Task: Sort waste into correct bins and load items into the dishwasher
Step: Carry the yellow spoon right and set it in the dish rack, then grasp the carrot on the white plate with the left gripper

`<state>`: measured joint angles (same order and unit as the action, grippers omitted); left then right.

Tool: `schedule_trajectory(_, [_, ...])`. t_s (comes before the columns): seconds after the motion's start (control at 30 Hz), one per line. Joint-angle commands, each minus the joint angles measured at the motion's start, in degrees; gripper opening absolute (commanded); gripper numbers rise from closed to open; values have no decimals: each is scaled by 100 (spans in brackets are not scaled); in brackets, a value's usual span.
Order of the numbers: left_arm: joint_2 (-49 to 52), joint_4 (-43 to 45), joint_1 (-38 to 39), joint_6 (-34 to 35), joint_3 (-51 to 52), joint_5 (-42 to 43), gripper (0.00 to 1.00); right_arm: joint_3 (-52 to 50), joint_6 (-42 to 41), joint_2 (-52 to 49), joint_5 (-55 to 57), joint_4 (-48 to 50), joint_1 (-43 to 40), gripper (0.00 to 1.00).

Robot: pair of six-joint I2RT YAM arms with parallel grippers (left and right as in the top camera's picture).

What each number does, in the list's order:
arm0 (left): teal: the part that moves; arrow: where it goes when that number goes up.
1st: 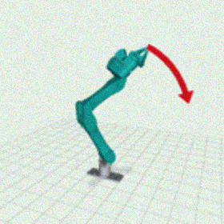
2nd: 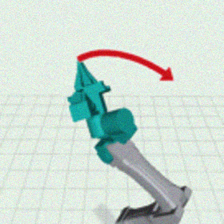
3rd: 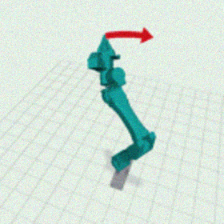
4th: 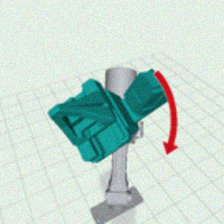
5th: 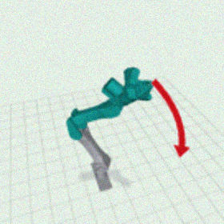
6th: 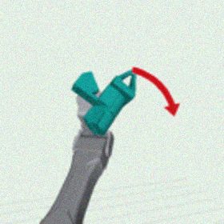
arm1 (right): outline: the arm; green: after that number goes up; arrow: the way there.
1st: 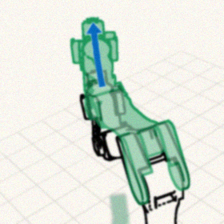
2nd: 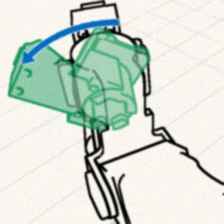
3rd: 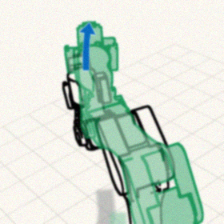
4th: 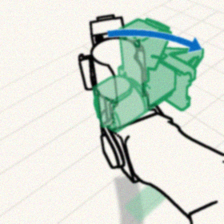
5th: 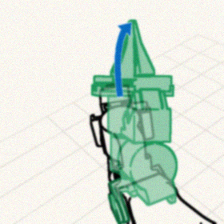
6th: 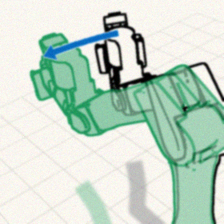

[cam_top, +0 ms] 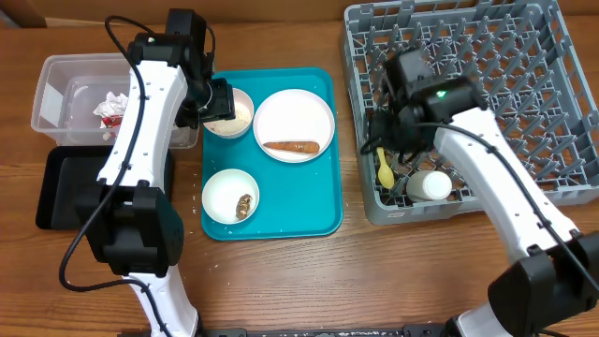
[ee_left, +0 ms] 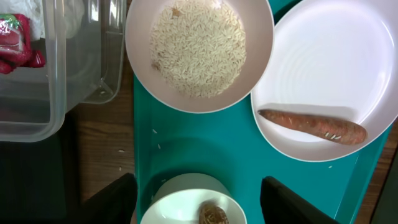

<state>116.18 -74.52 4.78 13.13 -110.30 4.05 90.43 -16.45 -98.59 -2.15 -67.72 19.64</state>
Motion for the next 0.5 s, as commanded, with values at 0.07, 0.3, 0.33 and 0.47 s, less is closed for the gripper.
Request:
schedule_trajectory(0.07, [-4,33,251,-1056,-87,46,70,1064,46,260,-308,-219,26,75])
schedule_trajectory(0.3, [13,575,1036,-2623,-85,42,84,1126,44,269,-238,-433,15,83])
schedule_trajectory(0.33, [37,680,1161,-2822,-85,42,85,1126,44,269,-238,-457,15,83])
schedule_trajectory(0.47, [208,960,1585,-3683,-83,39,86,1126,42,269,-68,-623,15,87])
